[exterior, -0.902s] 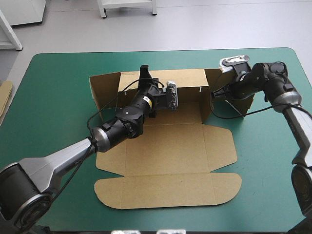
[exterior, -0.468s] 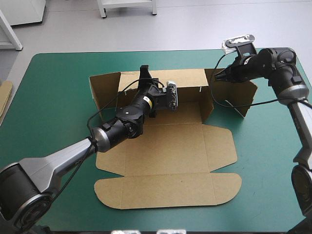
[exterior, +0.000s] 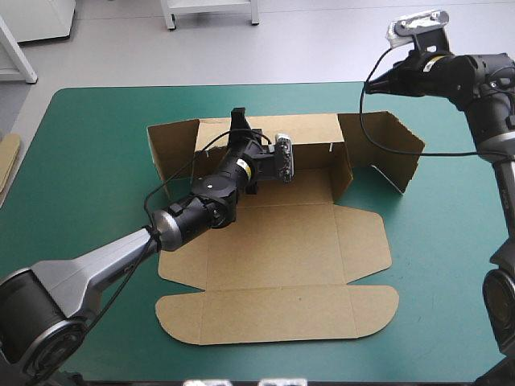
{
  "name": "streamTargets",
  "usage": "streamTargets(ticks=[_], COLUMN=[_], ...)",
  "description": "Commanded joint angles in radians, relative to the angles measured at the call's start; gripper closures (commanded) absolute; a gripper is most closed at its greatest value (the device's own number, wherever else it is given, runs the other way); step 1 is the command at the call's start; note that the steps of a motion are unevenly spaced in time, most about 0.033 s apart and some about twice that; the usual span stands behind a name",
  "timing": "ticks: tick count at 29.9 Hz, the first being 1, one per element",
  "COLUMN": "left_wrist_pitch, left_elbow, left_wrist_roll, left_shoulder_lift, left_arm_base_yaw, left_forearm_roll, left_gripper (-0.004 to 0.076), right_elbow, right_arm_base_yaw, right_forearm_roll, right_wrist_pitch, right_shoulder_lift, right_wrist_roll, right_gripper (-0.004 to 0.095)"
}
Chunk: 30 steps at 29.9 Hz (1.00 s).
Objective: Fold the box
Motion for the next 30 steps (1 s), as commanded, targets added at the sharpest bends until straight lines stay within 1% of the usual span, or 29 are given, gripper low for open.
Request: streamTargets(ticks=[1,7,11,16,24,30], left_wrist_pitch=[0.006,0.015,0.015,0.015,0.017,0.013], left_elbow=[-0.013,-0.013,-0.013,-0.013,-0.013,-0.013], left_wrist_roll=[-0.02,-0.02,-0.02,-0.02,-0.02,-0.02], left_shoulder_lift=[-0.038,-0.038,-0.038,-0.038,-0.038,-0.038], left_arm_base_yaw=[-0.004,-0.004,-0.004,-0.004,-0.004,-0.004], left_forearm_roll=[-0.035,-0.037,-0.039,-0.039,-0.039,-0.039], left_gripper=[0.0733,0.0732,0.0733,0.0732,0.0733,0.0733], right_elbow=[-0.107,-0.278,-0.373,-0.49,-0.501,-0.501], right_arm_base_yaw=[-0.009,-0.019,-0.021,-0.028,-0.028,-0.028], right_forearm_roll=[0.001,0.0,0.039,0.057,0.055,0.05], right_wrist_pitch=[-0.094,-0.056,-0.011,0.125,0.22,0.38], right_shoulder_lift=[0.01,0.166,0.284,0.411,0.448,0.448], right_wrist_roll=[-0.007,0.007,0.017,0.055,0.065,0.051], right_gripper=[0.0817,0.0715,0.0713,0.0713,0.0714,0.0714])
